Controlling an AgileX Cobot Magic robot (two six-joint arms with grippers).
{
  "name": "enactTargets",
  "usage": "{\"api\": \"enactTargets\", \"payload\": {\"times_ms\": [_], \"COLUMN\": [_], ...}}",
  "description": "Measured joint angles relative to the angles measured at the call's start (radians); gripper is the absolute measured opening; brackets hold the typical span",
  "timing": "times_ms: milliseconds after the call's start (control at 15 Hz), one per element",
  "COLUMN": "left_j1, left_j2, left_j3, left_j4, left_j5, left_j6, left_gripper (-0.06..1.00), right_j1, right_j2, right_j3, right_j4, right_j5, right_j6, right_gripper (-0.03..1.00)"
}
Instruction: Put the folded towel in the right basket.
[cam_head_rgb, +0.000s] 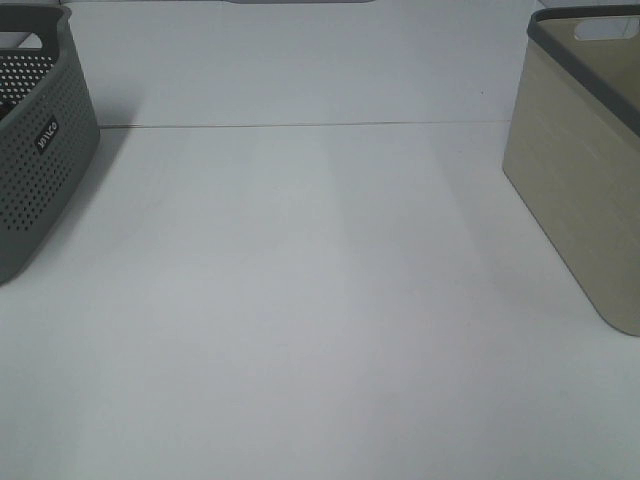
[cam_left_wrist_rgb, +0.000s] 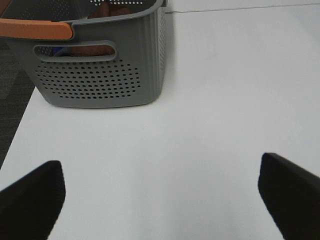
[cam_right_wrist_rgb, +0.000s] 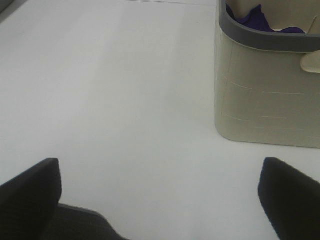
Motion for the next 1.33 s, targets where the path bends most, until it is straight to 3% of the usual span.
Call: {"api": "enactTargets", "payload": {"times_ms": [133,467,1333], "left_j1": [0.0,0.0,0.0], "left_j2": [0.0,0.0,0.0], "left_j3": [0.0,0.0,0.0], "left_j4": [0.0,0.0,0.0], "left_j5": [0.0,0.0,0.0], "left_j6": [0.0,0.0,0.0], "left_gripper": [0.99,0.99,0.99], "right_j1": [-0.015,-0.22,-0.231], "right_j2": [0.0,-0.004,-0.004], "right_j3": [0.0,0.0,0.0], "right_j4": [-0.004,-0.004,0.003], "right_j5": [0.0,-0.002,-0.002], "right_j6": [0.0,0.0,0.001], "right_gripper": [0.98,0.98,0.98]}}
